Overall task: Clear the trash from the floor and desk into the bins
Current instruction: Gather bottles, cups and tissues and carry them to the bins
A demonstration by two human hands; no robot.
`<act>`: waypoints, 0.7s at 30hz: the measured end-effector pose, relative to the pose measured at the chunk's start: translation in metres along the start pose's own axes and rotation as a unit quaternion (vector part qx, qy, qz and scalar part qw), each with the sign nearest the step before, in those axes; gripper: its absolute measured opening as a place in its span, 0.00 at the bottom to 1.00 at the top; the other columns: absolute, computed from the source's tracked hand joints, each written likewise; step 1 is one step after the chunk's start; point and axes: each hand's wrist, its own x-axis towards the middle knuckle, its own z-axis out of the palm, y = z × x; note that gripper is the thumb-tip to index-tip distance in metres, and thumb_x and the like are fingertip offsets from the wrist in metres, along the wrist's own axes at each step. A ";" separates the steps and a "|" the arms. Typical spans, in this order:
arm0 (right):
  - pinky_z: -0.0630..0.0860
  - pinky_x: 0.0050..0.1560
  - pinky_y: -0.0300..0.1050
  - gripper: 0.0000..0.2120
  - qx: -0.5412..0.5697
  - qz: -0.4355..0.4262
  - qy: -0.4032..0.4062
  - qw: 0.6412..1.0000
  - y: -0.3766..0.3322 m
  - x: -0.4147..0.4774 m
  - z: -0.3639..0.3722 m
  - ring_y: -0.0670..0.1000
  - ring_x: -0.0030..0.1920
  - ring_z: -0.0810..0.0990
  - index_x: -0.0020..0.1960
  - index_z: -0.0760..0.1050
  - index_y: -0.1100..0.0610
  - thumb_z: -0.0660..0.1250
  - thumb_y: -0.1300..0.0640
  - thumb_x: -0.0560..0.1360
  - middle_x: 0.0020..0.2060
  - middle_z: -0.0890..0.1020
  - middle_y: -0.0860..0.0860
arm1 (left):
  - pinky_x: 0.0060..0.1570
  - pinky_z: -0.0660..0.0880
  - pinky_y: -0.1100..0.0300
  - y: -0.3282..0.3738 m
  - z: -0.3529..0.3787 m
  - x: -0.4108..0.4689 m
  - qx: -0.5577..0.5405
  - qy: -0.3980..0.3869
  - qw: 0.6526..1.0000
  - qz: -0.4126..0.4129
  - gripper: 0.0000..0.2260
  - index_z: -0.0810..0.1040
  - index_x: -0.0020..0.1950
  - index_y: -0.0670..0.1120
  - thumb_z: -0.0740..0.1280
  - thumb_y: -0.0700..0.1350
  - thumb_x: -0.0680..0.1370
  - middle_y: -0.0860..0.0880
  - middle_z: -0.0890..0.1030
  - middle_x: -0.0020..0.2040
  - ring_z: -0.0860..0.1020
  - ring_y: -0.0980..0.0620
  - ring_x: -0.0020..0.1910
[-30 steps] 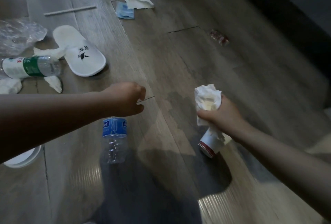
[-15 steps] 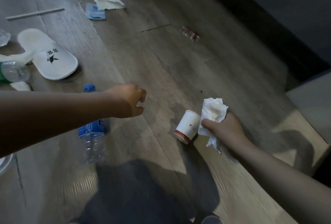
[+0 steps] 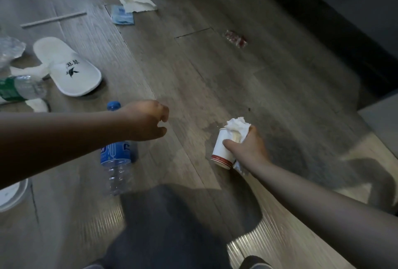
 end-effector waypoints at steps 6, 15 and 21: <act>0.70 0.45 0.40 0.40 -0.031 -0.005 -0.004 0.999 -0.007 0.004 0.012 0.47 0.52 0.72 0.68 0.63 0.55 0.78 0.46 0.64 0.60 0.73 0.49 | 0.53 0.74 0.59 -0.007 0.002 -0.004 0.000 0.007 1.000 0.008 0.14 0.72 0.62 0.48 0.65 0.50 0.78 0.50 0.74 0.56 0.74 0.53 0.52; 0.73 0.58 0.49 0.44 -0.098 -0.017 -0.011 0.995 -0.014 0.003 0.019 0.54 0.63 0.73 0.70 0.61 0.54 0.79 0.45 0.62 0.65 0.72 0.53 | 0.55 0.75 0.57 -0.004 0.000 -0.004 -0.003 -0.007 1.000 0.003 0.15 0.72 0.63 0.48 0.64 0.50 0.78 0.49 0.74 0.57 0.74 0.53 0.53; 0.72 0.55 0.46 0.44 -0.105 -0.008 -0.008 0.994 -0.013 0.006 0.020 0.54 0.62 0.73 0.71 0.61 0.53 0.78 0.50 0.61 0.65 0.72 0.53 | 0.55 0.75 0.58 -0.002 0.000 -0.003 -0.014 -0.005 1.000 -0.001 0.15 0.72 0.63 0.49 0.64 0.50 0.78 0.50 0.74 0.57 0.74 0.53 0.54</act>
